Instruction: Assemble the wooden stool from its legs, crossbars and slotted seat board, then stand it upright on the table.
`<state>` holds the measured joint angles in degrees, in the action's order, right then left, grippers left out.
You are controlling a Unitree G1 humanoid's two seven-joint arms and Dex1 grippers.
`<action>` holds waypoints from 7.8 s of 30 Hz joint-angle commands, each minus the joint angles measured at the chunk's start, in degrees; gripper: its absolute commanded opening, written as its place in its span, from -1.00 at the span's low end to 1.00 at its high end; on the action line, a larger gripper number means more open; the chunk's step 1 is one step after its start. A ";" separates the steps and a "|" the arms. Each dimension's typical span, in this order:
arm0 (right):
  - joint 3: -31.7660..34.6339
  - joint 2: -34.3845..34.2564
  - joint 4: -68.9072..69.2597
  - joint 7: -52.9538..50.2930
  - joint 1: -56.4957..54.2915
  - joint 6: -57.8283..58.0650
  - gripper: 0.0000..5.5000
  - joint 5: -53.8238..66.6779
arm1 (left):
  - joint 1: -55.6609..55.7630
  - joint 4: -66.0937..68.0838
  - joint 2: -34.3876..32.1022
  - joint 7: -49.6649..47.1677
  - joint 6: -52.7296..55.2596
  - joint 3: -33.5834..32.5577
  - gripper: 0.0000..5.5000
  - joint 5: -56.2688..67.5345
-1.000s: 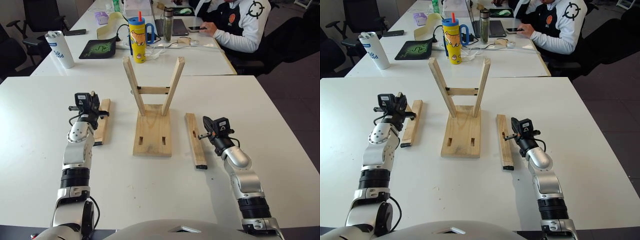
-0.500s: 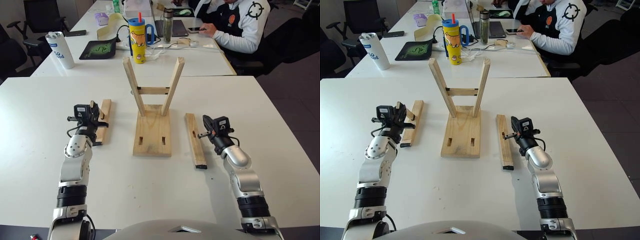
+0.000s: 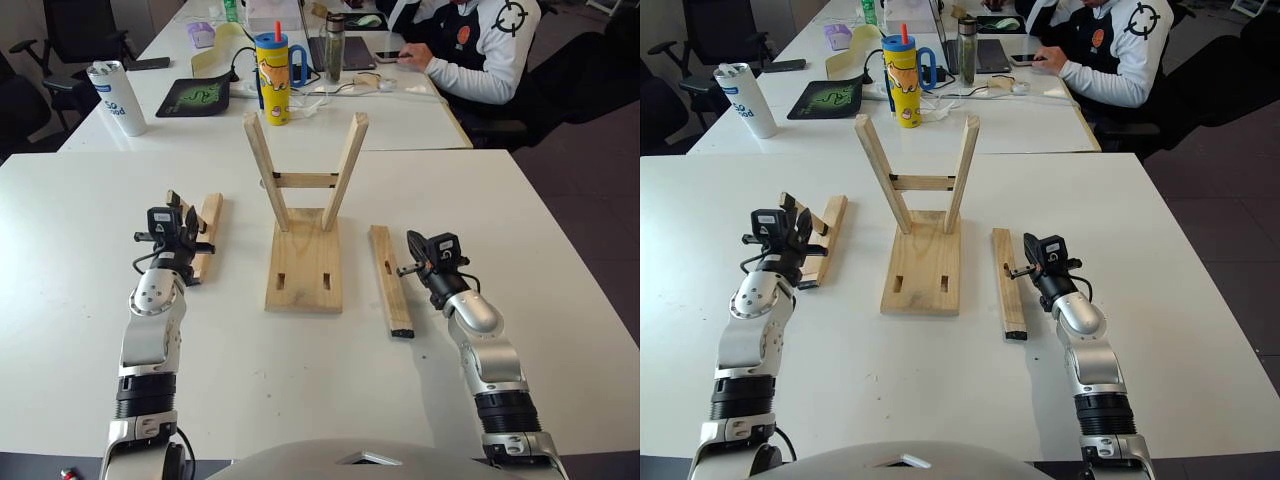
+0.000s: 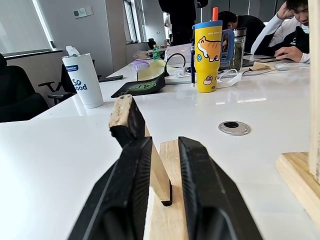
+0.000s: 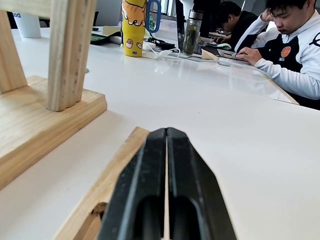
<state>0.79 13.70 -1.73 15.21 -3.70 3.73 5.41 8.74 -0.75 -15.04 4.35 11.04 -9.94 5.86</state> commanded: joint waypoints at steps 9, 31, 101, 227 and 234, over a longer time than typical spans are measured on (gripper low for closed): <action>0.78 0.22 -0.83 0.02 -0.70 -1.10 -1.00 -0.37 | -9.52 -10.45 2.70 -2.88 1.70 0.04 -0.65 -2.09; 0.23 0.61 -0.93 1.71 -1.60 -0.48 -1.00 -0.73 | 0.08 4.30 -1.56 -0.83 -3.22 -2.20 -0.65 -3.52; -0.31 0.19 -2.57 1.65 -3.05 -1.39 -1.00 -1.21 | 9.12 5.31 -4.36 4.93 3.36 -1.11 -0.83 -1.34; 1.91 -3.41 3.40 -4.83 -0.50 -0.72 -1.00 -1.18 | -25.42 -16.92 -15.52 23.52 18.27 -8.97 0.14 16.36; 1.76 -3.85 3.69 -5.00 -0.01 -0.71 -1.00 -1.22 | -26.81 -15.40 -16.88 23.29 20.86 -4.07 0.22 12.03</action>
<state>2.87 10.18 1.41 10.71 -4.26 3.06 4.81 -17.72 -16.94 -30.70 28.22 30.81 -14.89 19.45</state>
